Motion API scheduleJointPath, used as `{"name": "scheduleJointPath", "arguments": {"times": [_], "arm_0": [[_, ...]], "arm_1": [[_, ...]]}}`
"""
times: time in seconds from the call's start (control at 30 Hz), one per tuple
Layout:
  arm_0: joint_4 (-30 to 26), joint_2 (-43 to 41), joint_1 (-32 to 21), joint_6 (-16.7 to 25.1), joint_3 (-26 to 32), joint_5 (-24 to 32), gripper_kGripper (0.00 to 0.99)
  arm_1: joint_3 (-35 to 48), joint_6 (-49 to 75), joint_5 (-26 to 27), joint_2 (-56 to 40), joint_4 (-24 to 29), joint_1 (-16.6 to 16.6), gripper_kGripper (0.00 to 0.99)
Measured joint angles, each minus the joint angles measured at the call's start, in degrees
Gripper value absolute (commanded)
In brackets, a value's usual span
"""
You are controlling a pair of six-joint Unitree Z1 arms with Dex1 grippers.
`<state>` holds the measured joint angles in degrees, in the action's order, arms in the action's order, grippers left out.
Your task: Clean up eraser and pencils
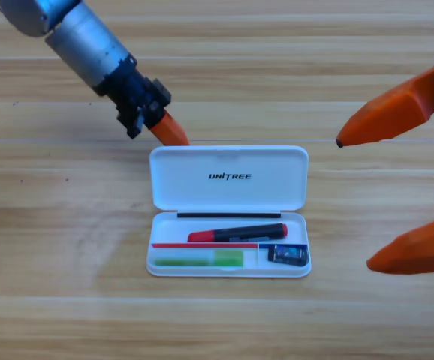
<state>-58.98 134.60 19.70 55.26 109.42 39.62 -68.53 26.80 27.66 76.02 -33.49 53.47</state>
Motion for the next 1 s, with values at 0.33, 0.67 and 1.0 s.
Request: {"name": "scheduleJointPath", "arguments": {"times": [0.33, 0.67, 1.0], "arm_0": [[0.0, 0.8, 1.5, 0.0, -2.5, 0.8, 0.0], [0.0, -0.5, 3.3, 0.2, -5.6, 0.8, 0.0], [0.0, -4.1, 4.0, 0.3, -7.8, 0.8, 0.0]], "arm_1": [[0.0, 0.0, 0.0, 0.0, 0.0, 0.0, 0.957], [0.0, 0.0, 0.0, 0.0, 0.0, 0.0, 0.957], [0.0, 0.0, 0.0, 0.0, 0.0, 0.0, 0.957]]}}
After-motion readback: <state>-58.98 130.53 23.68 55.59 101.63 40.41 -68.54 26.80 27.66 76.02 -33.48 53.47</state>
